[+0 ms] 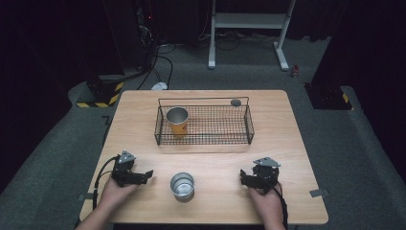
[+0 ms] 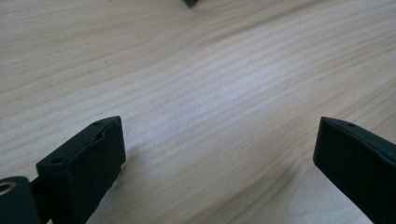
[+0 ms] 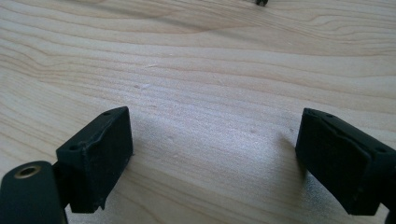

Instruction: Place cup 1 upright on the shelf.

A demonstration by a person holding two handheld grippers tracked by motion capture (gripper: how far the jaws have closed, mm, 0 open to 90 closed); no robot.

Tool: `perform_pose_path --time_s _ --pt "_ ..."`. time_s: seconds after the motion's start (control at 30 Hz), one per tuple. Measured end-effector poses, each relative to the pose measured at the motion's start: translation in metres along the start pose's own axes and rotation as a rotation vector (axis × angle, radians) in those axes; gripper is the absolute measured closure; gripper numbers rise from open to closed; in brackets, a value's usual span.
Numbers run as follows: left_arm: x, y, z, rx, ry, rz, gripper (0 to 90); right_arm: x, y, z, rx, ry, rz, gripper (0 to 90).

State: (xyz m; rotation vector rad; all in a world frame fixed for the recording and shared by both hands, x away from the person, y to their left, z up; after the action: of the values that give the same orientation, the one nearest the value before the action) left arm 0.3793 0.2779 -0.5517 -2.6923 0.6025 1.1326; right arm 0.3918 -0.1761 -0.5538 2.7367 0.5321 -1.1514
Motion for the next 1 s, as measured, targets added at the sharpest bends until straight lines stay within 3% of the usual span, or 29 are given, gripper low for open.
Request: perform_pose_path --time_s 0.07,0.17,0.23,0.37,0.9,1.0 --pt "-0.002 0.002 0.007 -0.008 0.000 0.005 2.7 0.000 0.000 0.000 0.001 0.000 0.000 10.9" --pt "-0.004 0.002 0.010 0.013 -0.011 -0.003 1.6 0.000 0.000 0.000 -0.002 0.001 0.000 10.9" --pt "-0.006 0.001 0.014 0.039 -0.013 -0.036 0.5 0.000 0.000 0.000 0.000 0.000 0.000 10.9" --pt "-0.006 0.001 0.016 0.029 0.002 -0.045 0.0 0.000 0.000 0.000 -0.008 0.001 -0.004 10.9" --pt "-0.006 0.003 0.017 0.033 0.006 -0.034 0.1 -0.003 0.000 0.000 -0.004 0.007 0.007 12.5" --pt "-0.006 0.003 0.017 0.032 0.007 -0.033 0.1 -0.006 -0.002 -0.003 -0.014 0.034 0.007 12.5"
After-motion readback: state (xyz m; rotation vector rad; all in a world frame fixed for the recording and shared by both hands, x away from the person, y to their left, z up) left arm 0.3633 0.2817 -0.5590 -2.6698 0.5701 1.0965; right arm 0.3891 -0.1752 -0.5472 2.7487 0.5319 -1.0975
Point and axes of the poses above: each handheld gripper's, and its own axes: x roughly forward along the jaws, z roughly out of its underside, y roughly to its right, the point moved 4 cm from there along x, roughly forward along the jaws, and after that the axes turned 3 degrees about -z, right-handed, at the moved point
